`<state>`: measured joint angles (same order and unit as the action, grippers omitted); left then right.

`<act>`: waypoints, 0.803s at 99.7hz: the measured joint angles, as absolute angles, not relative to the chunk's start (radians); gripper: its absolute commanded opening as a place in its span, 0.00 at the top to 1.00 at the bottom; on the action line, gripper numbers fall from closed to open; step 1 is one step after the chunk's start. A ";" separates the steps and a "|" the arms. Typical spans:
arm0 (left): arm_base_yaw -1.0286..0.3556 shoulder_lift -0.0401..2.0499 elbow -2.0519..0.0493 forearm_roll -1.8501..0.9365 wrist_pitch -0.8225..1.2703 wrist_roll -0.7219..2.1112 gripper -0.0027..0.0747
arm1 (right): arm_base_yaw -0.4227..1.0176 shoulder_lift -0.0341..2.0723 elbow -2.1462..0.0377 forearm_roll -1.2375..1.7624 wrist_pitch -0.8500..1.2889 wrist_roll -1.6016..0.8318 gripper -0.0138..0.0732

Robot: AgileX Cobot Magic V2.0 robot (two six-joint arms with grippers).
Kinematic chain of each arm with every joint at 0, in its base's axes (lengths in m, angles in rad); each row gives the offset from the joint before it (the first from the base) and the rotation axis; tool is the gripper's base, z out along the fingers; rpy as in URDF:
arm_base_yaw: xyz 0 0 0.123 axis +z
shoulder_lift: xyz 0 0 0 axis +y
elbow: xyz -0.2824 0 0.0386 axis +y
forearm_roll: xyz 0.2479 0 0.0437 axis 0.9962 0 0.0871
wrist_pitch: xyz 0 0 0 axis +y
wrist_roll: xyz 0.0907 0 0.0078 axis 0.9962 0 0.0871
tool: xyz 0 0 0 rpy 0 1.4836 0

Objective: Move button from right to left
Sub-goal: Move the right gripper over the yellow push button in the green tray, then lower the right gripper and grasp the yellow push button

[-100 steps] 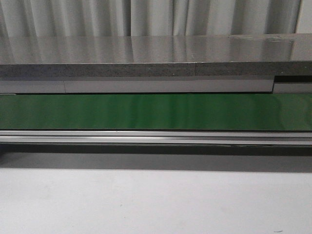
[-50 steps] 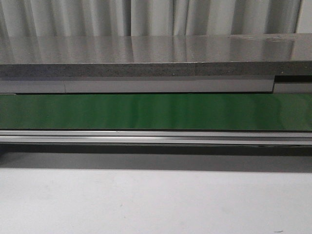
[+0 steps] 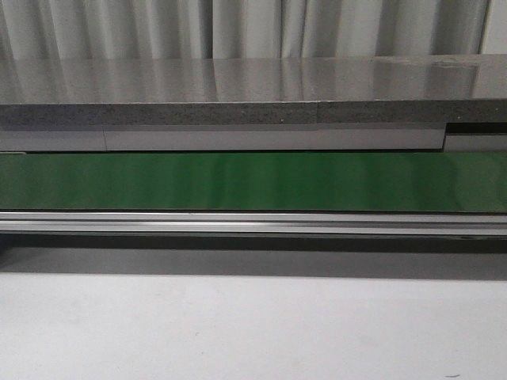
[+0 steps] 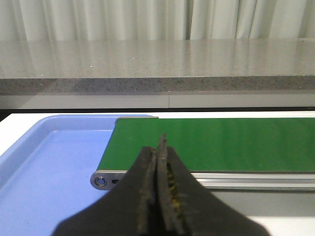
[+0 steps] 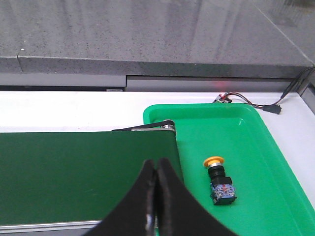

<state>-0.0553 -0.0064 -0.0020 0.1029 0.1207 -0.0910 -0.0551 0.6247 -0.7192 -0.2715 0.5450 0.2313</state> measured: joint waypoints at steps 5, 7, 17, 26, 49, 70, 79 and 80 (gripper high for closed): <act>-0.055 -0.006 -0.002 0.103 0.121 -0.091 0.99 | -0.056 0.667 -0.746 -0.273 0.552 0.246 0.91; -0.055 -0.006 -0.002 0.103 0.120 -0.091 0.99 | -0.059 0.686 -0.757 -0.273 0.557 0.255 0.91; -0.055 -0.006 -0.002 0.103 0.120 -0.091 0.99 | -0.089 0.760 -0.793 -0.273 0.564 0.294 0.91; -0.055 -0.006 -0.002 0.103 0.118 -0.091 0.99 | -0.139 0.815 -0.813 -0.273 0.564 0.310 0.91; -0.055 -0.006 -0.002 0.103 0.118 -0.091 0.99 | -0.269 0.926 -0.851 -0.249 0.565 0.318 0.91; -0.055 -0.006 -0.002 0.103 0.118 -0.091 0.99 | -0.350 1.056 -0.888 -0.212 0.580 0.318 0.91; -0.055 -0.006 -0.002 0.103 0.118 -0.091 0.99 | -0.387 1.120 -0.917 -0.188 0.587 0.318 0.91; -0.055 -0.006 -0.002 0.103 0.118 -0.091 0.99 | -0.391 1.132 -0.920 -0.186 0.587 0.318 0.91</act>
